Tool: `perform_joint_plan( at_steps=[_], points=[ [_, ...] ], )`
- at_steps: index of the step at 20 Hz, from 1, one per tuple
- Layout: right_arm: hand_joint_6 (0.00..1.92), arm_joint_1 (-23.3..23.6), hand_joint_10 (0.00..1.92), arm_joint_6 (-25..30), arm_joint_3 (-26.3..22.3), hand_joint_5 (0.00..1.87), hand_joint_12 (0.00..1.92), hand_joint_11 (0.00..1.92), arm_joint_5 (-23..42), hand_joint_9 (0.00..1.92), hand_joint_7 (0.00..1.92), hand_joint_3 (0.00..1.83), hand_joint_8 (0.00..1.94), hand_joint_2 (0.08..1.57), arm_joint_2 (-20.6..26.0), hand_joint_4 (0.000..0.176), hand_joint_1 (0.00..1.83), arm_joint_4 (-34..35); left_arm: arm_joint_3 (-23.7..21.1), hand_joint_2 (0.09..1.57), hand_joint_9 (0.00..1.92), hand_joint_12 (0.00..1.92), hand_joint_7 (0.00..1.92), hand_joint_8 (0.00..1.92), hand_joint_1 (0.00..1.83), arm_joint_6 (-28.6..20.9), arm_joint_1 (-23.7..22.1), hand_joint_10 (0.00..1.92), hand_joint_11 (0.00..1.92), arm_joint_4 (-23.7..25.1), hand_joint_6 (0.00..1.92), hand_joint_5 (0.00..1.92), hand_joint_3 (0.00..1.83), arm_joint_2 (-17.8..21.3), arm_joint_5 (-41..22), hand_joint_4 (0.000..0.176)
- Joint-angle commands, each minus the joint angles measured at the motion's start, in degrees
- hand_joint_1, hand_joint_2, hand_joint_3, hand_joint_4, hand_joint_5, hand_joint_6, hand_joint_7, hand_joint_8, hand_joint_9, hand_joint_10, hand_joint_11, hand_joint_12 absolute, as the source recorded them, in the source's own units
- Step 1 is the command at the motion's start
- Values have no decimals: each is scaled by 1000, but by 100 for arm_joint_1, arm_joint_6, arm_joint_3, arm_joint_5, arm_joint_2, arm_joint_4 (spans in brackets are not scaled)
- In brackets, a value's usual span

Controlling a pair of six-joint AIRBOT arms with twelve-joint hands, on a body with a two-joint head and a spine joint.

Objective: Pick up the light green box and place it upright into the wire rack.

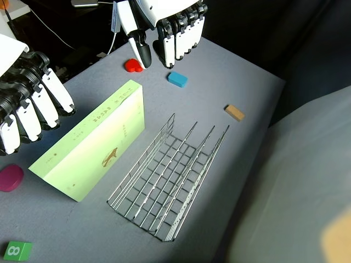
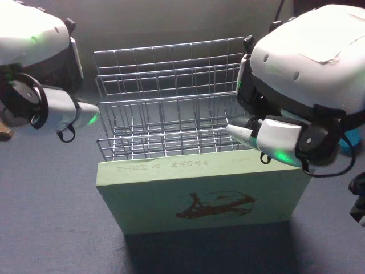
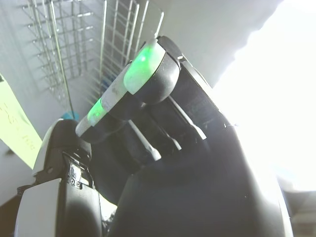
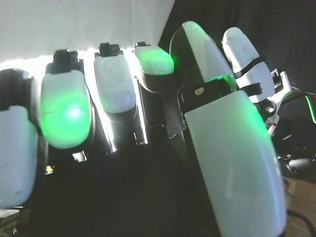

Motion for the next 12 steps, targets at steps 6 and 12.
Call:
perform_joint_plan(
  at_steps=[6,12],
  points=[
    [2,119,6,104,3,148,709,0,-47,167,210,12,5,1023,-44,39,58,-442,1,1197,47,210,84,3,250,33,-80,3,0,346,12,150,6,-17,-192,29],
    [0,327,1,-227,84,140,661,0,13,169,211,0,1,998,-258,30,196,199,118,1194,52,217,84,2,248,168,-67,3,0,345,5,143,2,-15,-233,29]
  ],
)
